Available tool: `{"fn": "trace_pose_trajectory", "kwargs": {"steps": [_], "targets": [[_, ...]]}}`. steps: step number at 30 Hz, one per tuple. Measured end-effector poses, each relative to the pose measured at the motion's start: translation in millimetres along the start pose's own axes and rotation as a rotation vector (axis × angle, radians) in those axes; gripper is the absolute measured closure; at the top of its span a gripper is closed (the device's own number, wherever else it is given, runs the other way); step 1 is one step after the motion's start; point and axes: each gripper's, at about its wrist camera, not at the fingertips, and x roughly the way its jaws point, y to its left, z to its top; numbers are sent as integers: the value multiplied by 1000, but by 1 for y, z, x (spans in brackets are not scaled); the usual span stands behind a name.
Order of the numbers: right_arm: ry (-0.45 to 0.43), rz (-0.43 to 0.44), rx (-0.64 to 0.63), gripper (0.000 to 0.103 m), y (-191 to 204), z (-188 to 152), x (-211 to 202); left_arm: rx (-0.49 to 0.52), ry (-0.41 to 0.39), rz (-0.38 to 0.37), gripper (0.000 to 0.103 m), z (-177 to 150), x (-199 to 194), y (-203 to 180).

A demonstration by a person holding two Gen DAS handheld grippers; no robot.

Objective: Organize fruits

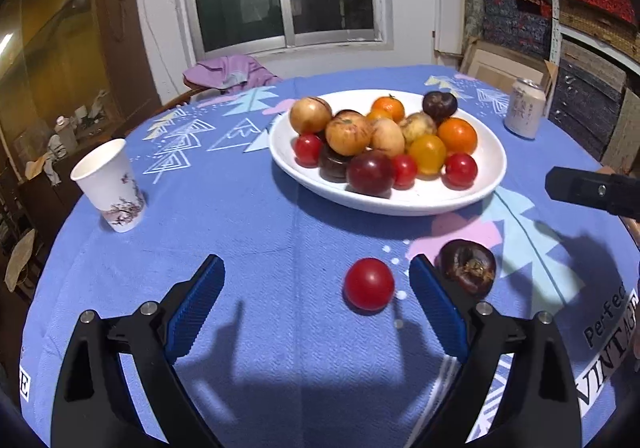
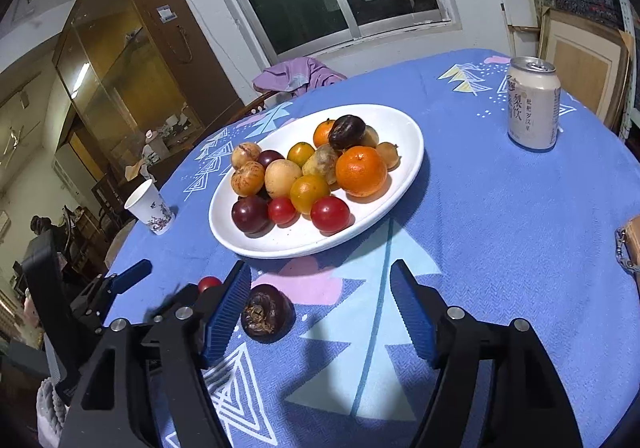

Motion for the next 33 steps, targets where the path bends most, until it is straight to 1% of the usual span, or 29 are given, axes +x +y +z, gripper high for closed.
{"fn": "trace_pose_trajectory", "kwargs": {"steps": [3,5,7,8,9,11,13,18,22,24,26,27,29,33], "targets": [[9,2,-23,30,5,-1,2,31,7,-19,12,1,2,-7],[12,1,-27,28,7,-2,2,58,23,-43,20,0,4,-13],[13,-3,-24,28,6,-2,3,73,49,-80,30,0,9,-18],[13,-3,-20,28,5,-2,3,73,59,-90,33,0,11,-19],[15,-2,-13,28,4,-2,3,70,69,-103,37,0,13,-19],[20,1,-4,28,2,-2,3,53,85,-131,40,0,17,-17],[25,1,-1,28,2,-2,4,32,100,-150,47,0,21,-14],[36,0,-13,28,4,-3,7,-6,141,-195,58,0,30,-9],[40,-2,-13,28,4,-4,8,2,155,-204,64,0,33,-12],[45,-4,-12,28,3,-4,8,4,159,-205,65,0,34,-12],[49,-7,-16,28,4,-4,10,-1,159,-208,68,0,34,-11],[51,-8,-19,28,4,-5,10,-5,157,-208,72,0,34,-11],[55,-11,-31,28,7,-6,11,-19,144,-205,73,0,32,-8],[78,-21,-93,28,18,-13,18,-20,119,-165,73,1,27,-3]]}}
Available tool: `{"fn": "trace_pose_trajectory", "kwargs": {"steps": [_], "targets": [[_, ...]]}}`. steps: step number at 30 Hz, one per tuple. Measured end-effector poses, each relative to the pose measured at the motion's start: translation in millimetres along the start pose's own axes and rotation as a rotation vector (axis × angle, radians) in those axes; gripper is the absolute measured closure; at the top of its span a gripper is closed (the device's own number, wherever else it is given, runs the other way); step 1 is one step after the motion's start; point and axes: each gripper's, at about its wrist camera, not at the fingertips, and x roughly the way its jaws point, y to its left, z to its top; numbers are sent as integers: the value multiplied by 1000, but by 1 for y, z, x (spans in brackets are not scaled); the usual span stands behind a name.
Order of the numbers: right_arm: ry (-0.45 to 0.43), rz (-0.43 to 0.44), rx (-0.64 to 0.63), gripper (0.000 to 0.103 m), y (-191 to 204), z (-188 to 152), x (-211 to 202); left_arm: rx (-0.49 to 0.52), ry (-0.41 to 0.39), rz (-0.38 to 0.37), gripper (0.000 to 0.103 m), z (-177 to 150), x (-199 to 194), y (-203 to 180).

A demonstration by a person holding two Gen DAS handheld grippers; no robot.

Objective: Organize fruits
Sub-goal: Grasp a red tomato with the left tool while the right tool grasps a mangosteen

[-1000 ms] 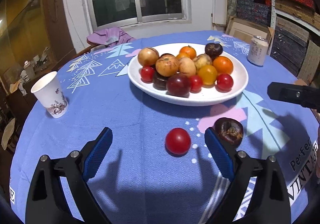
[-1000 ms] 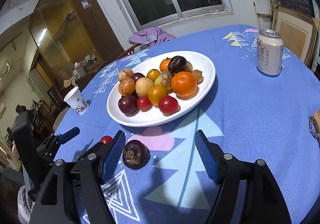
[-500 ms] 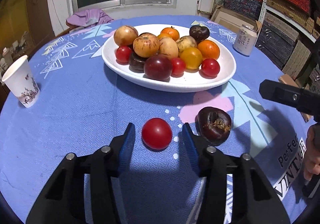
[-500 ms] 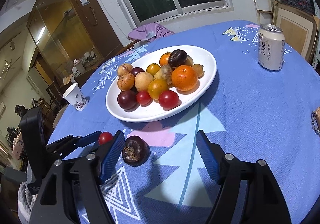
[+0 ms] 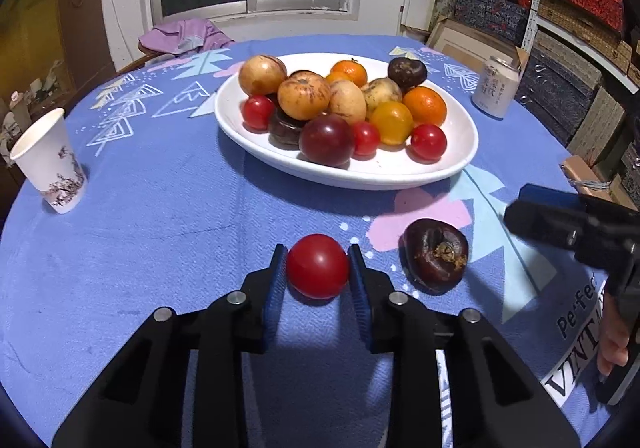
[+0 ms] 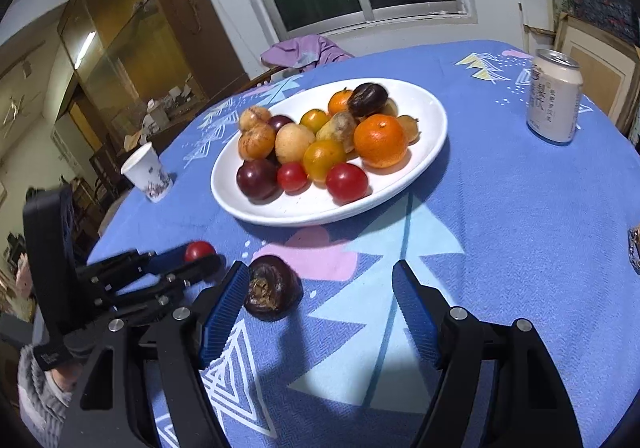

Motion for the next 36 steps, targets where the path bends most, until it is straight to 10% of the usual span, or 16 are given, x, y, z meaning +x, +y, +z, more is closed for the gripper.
{"fn": "trace_pose_trajectory", "kwargs": {"steps": [19,24,36], "targets": [[87,-135,-321,41,70,-13,43,-75,-46,-15,73,6,-21,26],[118,-142,-314,59,68,-13,47,-68,-41,-15,73,6,-20,24],[27,-100,-277,59,59,-10,14,-33,-54,7,73,3,-22,12]]}}
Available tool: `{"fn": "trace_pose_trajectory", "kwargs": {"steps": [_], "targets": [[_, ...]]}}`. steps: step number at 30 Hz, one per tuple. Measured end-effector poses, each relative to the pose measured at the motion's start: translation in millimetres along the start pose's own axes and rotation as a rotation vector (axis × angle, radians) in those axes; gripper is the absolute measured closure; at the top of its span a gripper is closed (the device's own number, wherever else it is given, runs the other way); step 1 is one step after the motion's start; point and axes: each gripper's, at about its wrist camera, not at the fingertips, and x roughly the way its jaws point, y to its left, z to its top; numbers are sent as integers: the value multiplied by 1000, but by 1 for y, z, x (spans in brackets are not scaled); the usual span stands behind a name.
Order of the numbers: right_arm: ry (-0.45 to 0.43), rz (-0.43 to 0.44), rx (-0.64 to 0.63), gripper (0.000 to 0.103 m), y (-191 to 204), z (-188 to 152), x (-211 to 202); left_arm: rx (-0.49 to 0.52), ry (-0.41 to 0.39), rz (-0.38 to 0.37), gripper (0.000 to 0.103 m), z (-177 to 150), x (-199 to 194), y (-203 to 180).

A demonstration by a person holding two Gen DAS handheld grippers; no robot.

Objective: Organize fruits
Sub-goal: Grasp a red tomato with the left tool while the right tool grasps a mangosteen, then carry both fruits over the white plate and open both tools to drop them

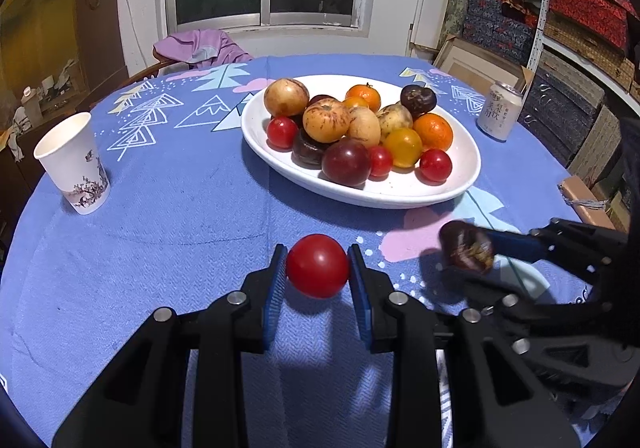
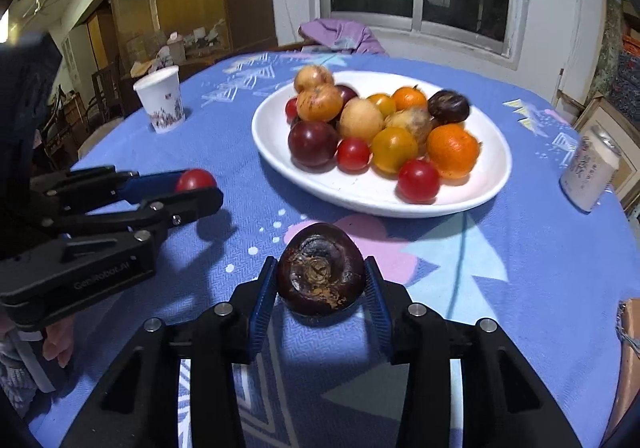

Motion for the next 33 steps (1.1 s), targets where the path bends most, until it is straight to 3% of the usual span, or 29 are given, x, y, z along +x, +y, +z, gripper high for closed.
{"fn": "trace_pose_trajectory", "kwargs": {"steps": [7,11,23,33], "targets": [[-187,-6,113,59,-31,8,-62,13,-81,45,73,9,-23,-14],[-235,0,157,59,-46,10,-80,30,-107,61,73,20,-32,-22],[-263,-23,181,59,-70,57,-84,34,-174,60,73,77,-35,-39],[-223,-9,170,59,-69,90,-37,14,-147,60,73,105,8,-30]]}}
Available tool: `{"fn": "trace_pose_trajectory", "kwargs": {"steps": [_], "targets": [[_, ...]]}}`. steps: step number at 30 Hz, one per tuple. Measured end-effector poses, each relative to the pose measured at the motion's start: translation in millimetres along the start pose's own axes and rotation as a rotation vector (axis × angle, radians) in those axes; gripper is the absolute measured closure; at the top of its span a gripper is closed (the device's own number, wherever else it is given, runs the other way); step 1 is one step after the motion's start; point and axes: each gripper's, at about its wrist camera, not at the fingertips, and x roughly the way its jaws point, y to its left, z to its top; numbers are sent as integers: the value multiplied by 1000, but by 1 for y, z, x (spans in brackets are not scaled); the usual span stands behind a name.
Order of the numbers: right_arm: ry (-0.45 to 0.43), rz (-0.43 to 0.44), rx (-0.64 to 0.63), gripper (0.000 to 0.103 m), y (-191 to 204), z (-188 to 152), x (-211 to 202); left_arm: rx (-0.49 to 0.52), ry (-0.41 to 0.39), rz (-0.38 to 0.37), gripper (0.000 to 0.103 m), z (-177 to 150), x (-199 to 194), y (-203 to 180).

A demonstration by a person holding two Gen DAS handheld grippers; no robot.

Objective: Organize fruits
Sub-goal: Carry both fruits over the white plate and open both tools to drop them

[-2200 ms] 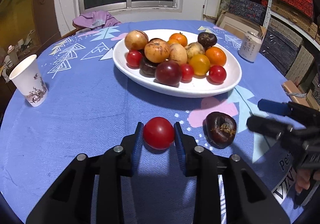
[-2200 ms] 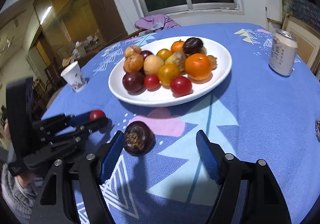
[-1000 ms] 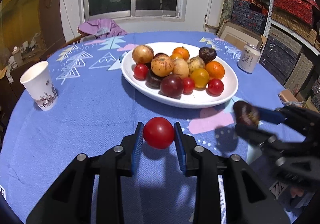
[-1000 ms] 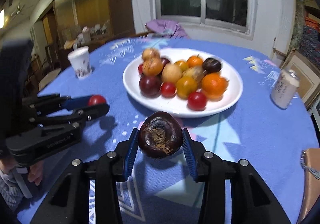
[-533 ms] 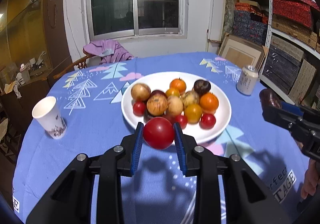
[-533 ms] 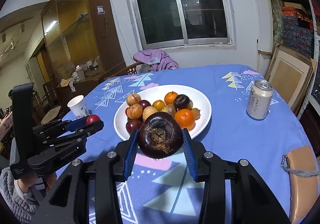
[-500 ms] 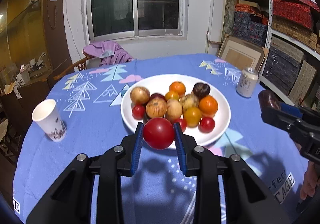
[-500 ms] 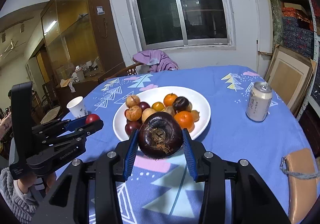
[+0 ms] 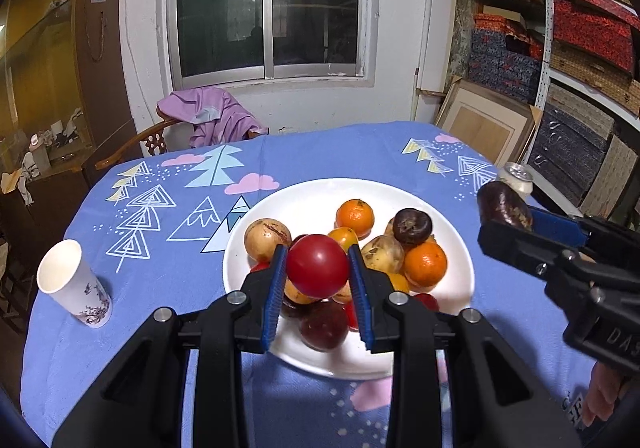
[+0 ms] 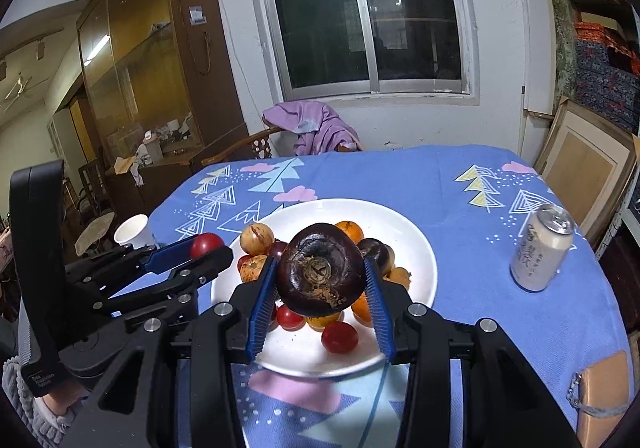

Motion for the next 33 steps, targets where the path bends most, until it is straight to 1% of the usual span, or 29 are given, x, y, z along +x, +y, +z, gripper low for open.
{"fn": "trace_pose_trajectory", "kwargs": {"steps": [3,8,10,11,12,13,15,16,17,18,19,22,27,30,33], "targets": [[37,-9,-20,59,3,-1,24,-7,29,3,73,-1,21,4],[86,-50,-49,59,6,-8,58,-18,79,21,72,-7,60,12],[100,-71,-55,59,4,-13,68,-16,66,32,57,-9,67,14],[104,-82,-58,59,3,-14,72,-11,62,39,55,-10,69,14],[109,-90,-58,59,1,-15,75,-6,57,47,51,-11,70,13],[119,-95,-52,58,-1,-16,80,1,57,69,43,-11,73,13],[123,-104,-44,58,-6,-17,83,-3,54,86,36,-13,77,13],[124,-101,-42,53,-8,-18,83,-8,58,86,34,-14,79,14],[122,-103,-38,47,-9,-18,83,-10,57,88,33,-14,79,15],[116,-108,-34,44,-10,-18,81,-11,55,96,29,-15,79,16],[107,-109,-31,43,-10,-17,78,-8,55,98,28,-15,79,16],[91,-103,-24,43,-12,-15,70,-9,49,88,27,-16,71,15],[68,-86,-12,43,-9,-16,49,19,19,105,19,-22,47,6],[46,-73,-3,41,-6,-21,32,31,10,100,17,-26,28,1],[31,-59,11,37,-4,-28,16,35,-8,97,12,-33,6,-4]]}}
